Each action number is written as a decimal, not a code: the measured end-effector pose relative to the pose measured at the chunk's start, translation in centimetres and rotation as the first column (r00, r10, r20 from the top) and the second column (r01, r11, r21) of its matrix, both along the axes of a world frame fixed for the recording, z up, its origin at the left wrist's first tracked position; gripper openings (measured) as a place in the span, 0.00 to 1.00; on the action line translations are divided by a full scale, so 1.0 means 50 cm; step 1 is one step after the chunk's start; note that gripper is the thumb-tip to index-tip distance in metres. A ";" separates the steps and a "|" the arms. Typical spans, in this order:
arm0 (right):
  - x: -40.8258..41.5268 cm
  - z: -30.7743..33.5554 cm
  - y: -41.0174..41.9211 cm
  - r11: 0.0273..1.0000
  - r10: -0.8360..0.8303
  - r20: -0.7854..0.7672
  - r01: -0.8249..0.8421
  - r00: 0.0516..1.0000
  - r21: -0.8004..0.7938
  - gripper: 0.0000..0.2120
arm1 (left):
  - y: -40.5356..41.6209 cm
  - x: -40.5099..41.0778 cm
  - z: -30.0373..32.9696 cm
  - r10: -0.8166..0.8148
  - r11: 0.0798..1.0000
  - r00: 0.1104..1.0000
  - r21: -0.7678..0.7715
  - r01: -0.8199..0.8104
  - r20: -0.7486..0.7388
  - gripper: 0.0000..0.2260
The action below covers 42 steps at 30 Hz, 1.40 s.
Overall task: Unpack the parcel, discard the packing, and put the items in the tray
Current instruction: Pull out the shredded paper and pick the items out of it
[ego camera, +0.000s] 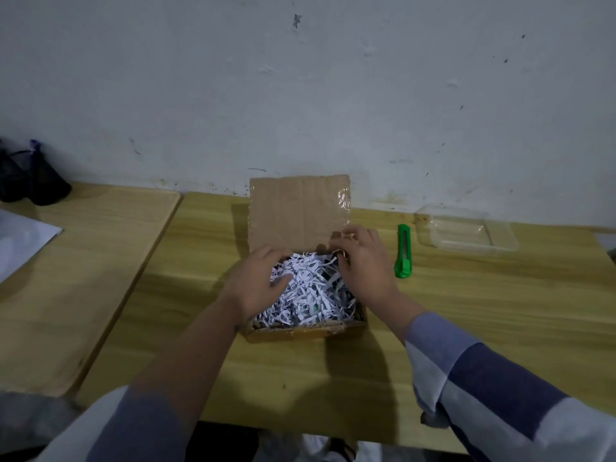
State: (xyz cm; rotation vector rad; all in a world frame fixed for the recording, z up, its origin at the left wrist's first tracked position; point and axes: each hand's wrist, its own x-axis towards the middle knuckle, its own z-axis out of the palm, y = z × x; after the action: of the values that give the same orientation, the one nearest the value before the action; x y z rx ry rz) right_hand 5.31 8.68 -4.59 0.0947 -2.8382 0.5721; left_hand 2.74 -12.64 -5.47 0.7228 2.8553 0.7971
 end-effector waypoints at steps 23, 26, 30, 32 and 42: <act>-0.007 -0.060 -0.062 0.993 0.115 0.597 -0.068 0.794 -0.101 0.52 | 0.052 -0.002 -0.054 0.076 0.954 0.960 -0.299 0.008 0.271 0.52; -0.008 -0.064 -0.063 0.992 0.111 0.599 -0.049 0.793 -0.118 0.50 | 0.054 0.003 -0.057 0.105 0.969 0.954 -0.247 -0.034 0.281 0.50; -0.007 -0.064 -0.070 0.993 0.107 0.624 -0.051 0.774 -0.106 0.49 | 0.053 0.006 -0.065 0.129 0.977 0.945 -0.204 -0.068 0.301 0.50; -0.007 -0.060 -0.071 0.992 0.114 0.636 -0.053 0.763 -0.114 0.49 | 0.052 0.007 -0.068 0.124 0.979 0.943 -0.191 -0.066 0.310 0.50; 0.003 0.019 -0.084 0.977 0.098 0.509 0.015 0.855 -0.215 0.46 | 0.037 -0.013 -0.034 0.091 0.981 0.962 0.144 -0.132 0.259 0.33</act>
State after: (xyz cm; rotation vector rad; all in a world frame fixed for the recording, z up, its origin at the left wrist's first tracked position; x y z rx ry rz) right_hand 5.46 4.50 -3.62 -0.0465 -3.2679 1.0480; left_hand 2.09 -10.78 -7.19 0.4401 2.6441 1.0617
